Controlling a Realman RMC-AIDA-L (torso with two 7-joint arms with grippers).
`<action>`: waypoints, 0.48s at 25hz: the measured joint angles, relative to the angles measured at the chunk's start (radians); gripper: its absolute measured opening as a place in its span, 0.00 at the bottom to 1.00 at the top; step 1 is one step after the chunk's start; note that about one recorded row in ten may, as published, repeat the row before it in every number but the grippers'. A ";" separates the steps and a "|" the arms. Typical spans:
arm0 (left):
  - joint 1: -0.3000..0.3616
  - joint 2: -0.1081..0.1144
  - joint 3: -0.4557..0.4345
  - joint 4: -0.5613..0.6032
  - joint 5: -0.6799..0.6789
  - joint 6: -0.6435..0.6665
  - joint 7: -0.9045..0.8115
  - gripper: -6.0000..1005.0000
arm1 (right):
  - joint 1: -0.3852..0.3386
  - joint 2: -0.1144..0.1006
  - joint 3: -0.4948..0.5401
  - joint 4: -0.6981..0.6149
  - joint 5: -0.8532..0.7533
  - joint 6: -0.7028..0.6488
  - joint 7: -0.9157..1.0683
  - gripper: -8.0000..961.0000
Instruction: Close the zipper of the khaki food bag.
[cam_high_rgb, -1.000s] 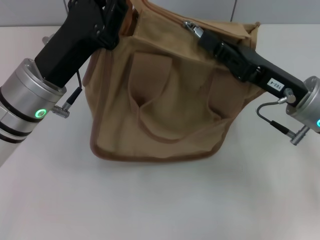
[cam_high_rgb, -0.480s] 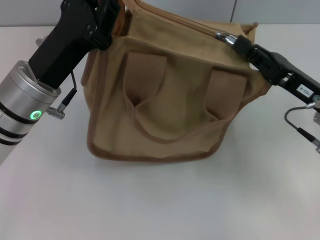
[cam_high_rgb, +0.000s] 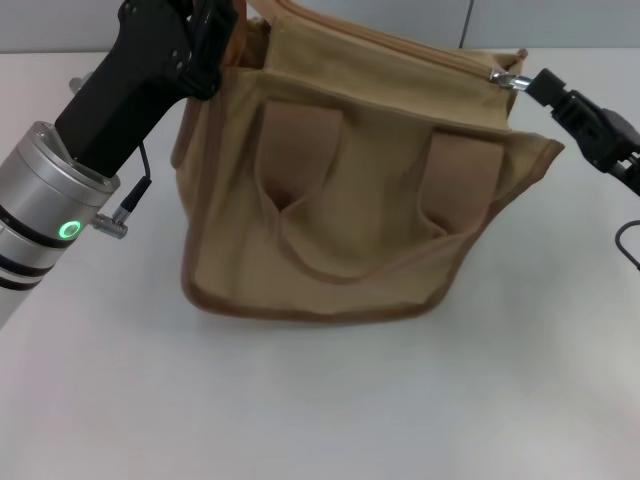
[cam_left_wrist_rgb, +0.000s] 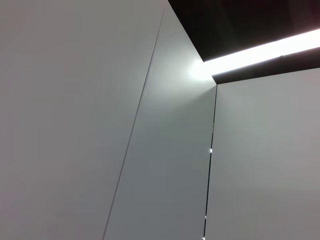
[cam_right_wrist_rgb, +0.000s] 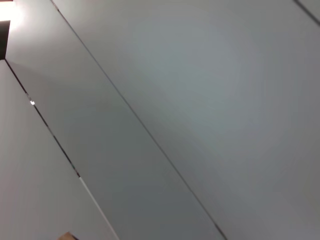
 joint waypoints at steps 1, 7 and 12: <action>0.000 0.000 0.000 0.000 0.000 -0.001 0.000 0.03 | -0.003 0.001 0.005 -0.002 0.003 0.000 -0.009 0.02; 0.013 0.000 -0.001 0.000 -0.001 -0.005 0.000 0.03 | -0.010 0.001 0.021 0.003 0.020 0.006 -0.034 0.06; 0.024 0.000 -0.002 0.000 -0.002 -0.006 0.000 0.03 | -0.012 0.002 0.021 0.007 0.043 0.001 -0.060 0.09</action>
